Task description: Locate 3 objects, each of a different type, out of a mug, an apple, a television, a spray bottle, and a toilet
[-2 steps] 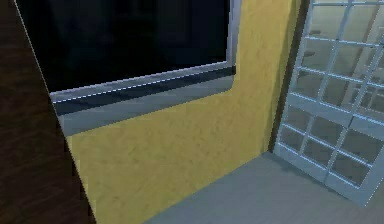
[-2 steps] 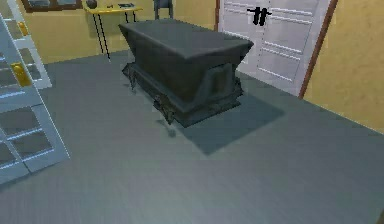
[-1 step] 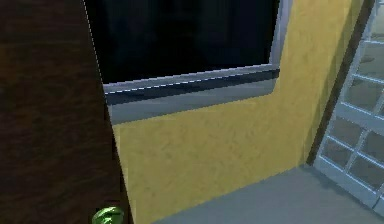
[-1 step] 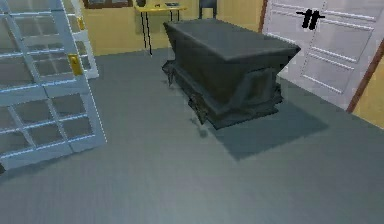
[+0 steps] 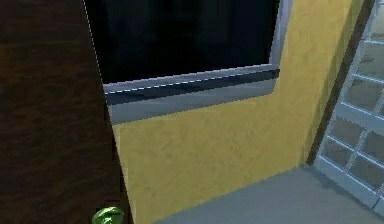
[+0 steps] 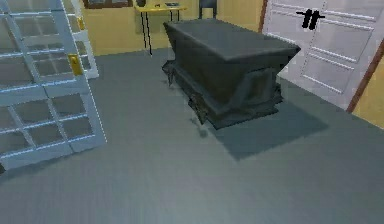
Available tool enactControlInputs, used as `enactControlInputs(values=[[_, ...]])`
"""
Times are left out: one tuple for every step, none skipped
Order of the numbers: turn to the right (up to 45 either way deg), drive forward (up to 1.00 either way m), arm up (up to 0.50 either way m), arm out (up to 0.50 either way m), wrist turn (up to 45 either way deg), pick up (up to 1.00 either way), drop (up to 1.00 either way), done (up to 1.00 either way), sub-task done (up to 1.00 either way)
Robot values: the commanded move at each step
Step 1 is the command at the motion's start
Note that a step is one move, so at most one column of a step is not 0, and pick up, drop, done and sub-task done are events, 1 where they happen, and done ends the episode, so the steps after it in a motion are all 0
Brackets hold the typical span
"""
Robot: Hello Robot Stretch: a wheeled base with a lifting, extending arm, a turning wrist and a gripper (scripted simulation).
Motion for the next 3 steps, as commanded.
enactControlInputs(values=[[-45.0,0.0,0.0,0.0,0.0,0.0,0.0,0.0,0.0],[-45.0,0.0,0.0,0.0,0.0,0.0,0.0,0.0,0.0],[-45.0,0.0,0.0,0.0,0.0,0.0,0.0,0.0,0.0]])
